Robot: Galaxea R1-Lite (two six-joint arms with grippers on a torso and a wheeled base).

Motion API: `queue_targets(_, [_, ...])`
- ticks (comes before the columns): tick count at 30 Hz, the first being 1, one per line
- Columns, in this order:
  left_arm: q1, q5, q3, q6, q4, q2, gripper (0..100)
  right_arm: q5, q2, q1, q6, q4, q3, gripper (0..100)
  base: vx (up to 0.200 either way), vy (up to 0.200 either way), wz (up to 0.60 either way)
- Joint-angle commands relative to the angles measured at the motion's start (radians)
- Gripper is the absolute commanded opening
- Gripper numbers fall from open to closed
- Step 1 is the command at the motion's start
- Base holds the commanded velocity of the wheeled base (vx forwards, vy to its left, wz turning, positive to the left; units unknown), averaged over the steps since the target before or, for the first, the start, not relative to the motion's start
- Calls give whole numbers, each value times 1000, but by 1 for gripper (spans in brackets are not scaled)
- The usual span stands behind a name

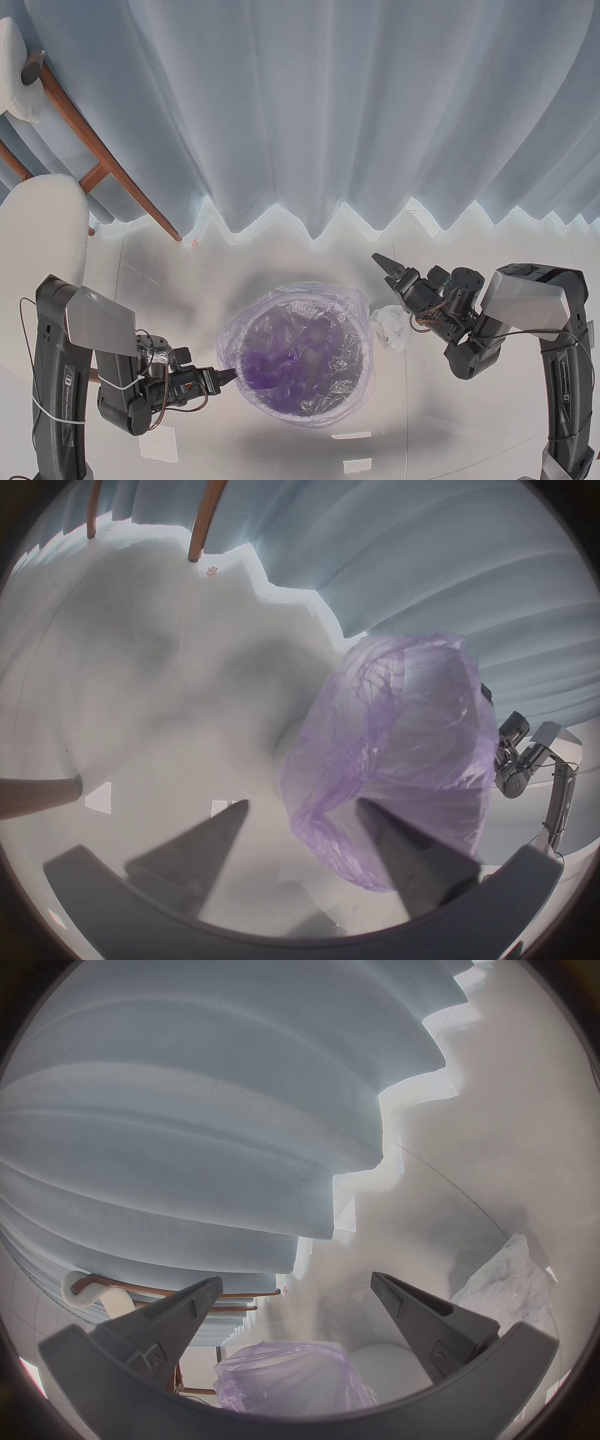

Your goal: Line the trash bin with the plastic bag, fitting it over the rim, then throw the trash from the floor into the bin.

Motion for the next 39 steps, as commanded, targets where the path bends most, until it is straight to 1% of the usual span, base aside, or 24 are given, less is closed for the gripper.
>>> queue_targets(1, [33,-6,61,2,-8,-105,100,1,3,-3,0,-18,-3,100,0,0,0])
queue_targets(3, [44,-20,100,5,-6,-177,100,1,2,-6,0,-18,-3,100,0,0,0])
queue_targets(4, [44,-20,100,5,-6,-177,100,1,2,-6,0,-18,-3,100,0,0,0])
queue_targets(7, [44,-35,173,7,-8,-279,100,1,2,-6,0,-18,-3,100,0,0,0])
queue_targets(14, [50,-46,186,8,-8,-329,100,1,2,-6,0,-18,-1,100,0,0,0])
queue_targets(18, [52,-47,170,5,-9,-344,100,1,2,-6,0,-18,0,100,0,0,0])
queue_targets(21, [52,-52,114,5,-11,-341,100,1,3,-6,0,-18,-1,100,0,0,0])
queue_targets(24, [55,-49,-29,2,-11,-321,100,1,3,-6,0,-18,0,100,0,0,0])
queue_targets(25, [67,-47,-75,-6,-11,-302,100,1,3,-6,0,-18,0,100,0,0,0])
queue_targets(27, [88,-55,-103,-16,-11,-281,100,1,2,-6,0,-18,0,100,0,0,0])
queue_targets(28, [93,-69,-112,-32,-11,-275,100,1,2,-6,0,-18,0,100,0,0,0])
queue_targets(29, [96,-101,-132,-56,-12,-270,100,1,3,-6,0,-18,0,100,0,0,0])
queue_targets(30, [96,-101,-132,-56,-12,-270,100,1,3,-6,0,-18,0,100,0,0,0])
queue_targets(31, [94,-135,-169,-116,-11,-266,100,1,3,-4,0,-18,2,100,0,0,0])
queue_targets(34, [88,-141,-213,-180,-9,-269,100,1,3,-4,-2,-18,2,100,0,0,0])
queue_targets(37, [70,-138,-245,-162,-12,-246,100,1,3,-4,0,-18,2,100,0,0,0])
queue_targets(39, [27,-123,-251,-101,-12,-212,100,1,5,-4,0,-18,2,100,0,0,0])
